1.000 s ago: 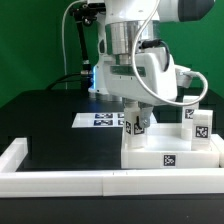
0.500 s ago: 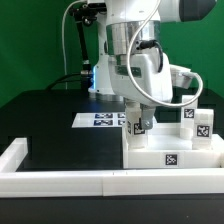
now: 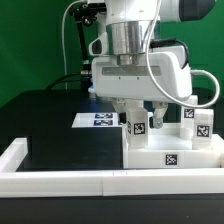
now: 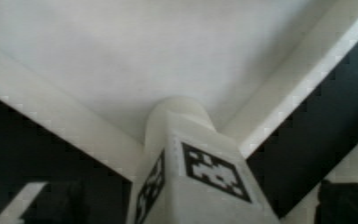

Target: Assemble square table

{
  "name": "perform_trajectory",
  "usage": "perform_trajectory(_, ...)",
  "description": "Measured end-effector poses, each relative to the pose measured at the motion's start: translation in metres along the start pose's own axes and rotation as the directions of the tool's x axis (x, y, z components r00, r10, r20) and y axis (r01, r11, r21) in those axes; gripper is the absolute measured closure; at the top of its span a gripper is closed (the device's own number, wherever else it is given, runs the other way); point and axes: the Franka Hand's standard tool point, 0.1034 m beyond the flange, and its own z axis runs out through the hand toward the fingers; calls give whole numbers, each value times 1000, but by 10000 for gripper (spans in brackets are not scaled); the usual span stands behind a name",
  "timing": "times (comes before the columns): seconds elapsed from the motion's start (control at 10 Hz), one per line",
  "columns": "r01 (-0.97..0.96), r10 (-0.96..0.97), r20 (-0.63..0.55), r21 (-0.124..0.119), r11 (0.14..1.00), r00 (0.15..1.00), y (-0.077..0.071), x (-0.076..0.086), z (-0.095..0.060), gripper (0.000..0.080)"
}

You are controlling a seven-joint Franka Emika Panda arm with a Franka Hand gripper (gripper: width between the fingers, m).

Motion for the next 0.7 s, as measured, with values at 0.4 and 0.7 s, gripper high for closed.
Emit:
perform_trajectory(0.4, 335, -335, 24, -25, 942, 942, -2, -1, -1, 150)
perform_trajectory(0.7, 496, -495, 25, -21, 868, 868, -3, -1, -2, 150)
